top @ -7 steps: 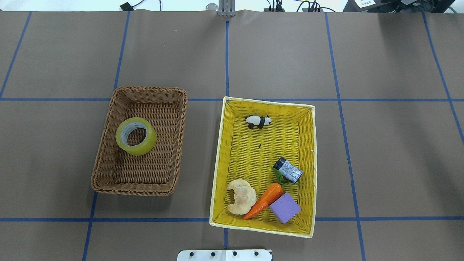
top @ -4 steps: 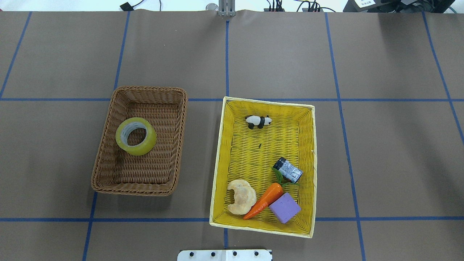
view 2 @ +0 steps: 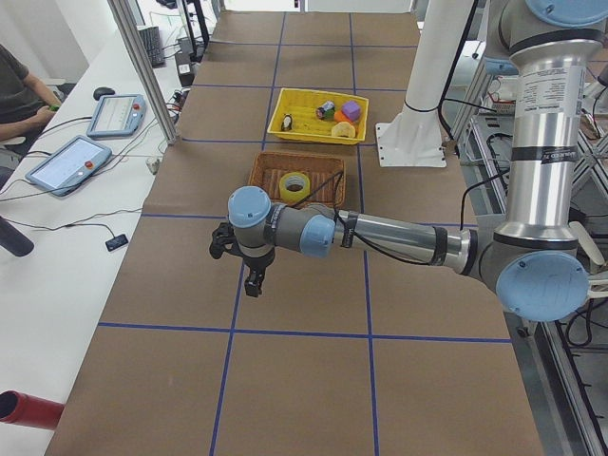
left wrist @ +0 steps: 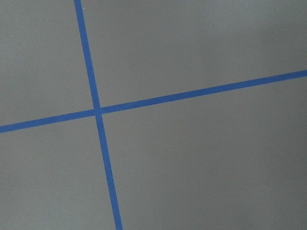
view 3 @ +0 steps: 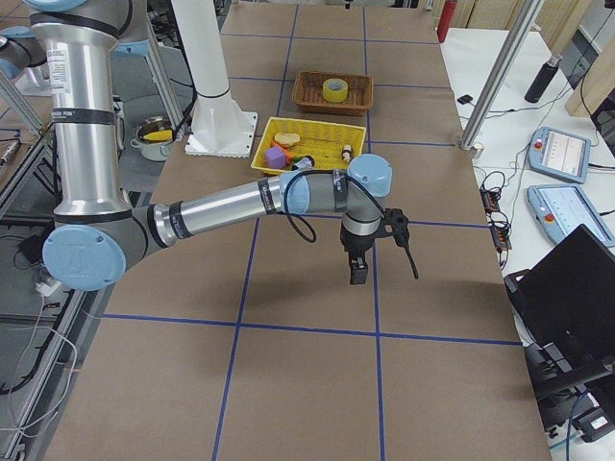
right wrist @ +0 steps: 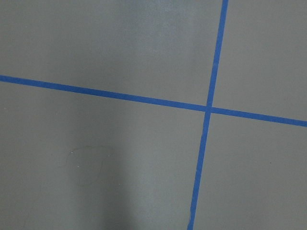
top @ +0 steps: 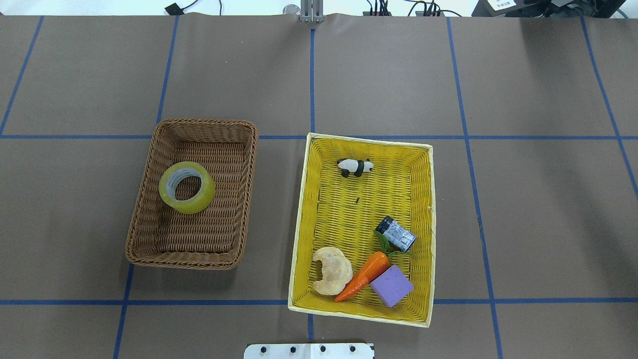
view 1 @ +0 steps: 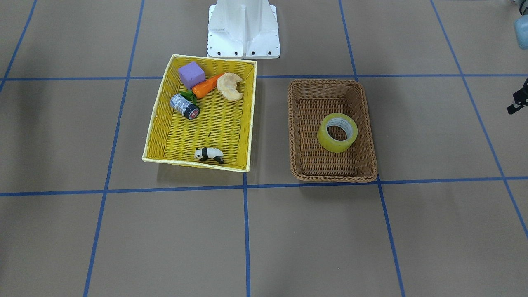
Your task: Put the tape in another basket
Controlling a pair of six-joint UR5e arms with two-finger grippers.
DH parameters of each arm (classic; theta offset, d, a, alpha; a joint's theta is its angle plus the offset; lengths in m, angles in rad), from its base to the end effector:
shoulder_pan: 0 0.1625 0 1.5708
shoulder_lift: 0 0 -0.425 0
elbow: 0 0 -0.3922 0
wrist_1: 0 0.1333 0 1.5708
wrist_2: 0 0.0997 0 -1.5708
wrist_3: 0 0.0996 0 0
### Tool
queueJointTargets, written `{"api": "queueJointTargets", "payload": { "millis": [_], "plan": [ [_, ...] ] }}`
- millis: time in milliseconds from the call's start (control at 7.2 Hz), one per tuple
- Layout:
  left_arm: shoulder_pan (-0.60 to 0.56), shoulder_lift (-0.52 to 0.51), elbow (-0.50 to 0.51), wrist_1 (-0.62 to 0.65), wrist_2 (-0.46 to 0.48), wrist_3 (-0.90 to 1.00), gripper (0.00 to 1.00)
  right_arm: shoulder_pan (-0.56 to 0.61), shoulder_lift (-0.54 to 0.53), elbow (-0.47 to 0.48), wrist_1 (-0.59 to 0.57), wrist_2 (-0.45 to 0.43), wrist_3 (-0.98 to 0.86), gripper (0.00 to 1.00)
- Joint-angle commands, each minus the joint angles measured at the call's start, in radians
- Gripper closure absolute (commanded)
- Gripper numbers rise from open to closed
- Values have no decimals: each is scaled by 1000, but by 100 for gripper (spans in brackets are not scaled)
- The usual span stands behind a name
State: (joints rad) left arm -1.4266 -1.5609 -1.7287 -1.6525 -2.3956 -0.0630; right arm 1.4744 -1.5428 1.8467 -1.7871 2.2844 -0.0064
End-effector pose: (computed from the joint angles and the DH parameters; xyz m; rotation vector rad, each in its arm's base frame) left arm 0.0118 -0.4997 0.5728 0.1306 0.8398 0.1710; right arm 0.0204 -0.4963 0.5363 0.0517 -0.7167 -0.1296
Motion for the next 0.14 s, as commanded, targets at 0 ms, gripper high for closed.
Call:
{"api": "queueJointTargets", "payload": {
  "millis": [0],
  "plan": [
    [2, -5, 0, -1, 1, 2, 2, 0, 0, -3, 0, 3, 8, 0]
  ]
}}
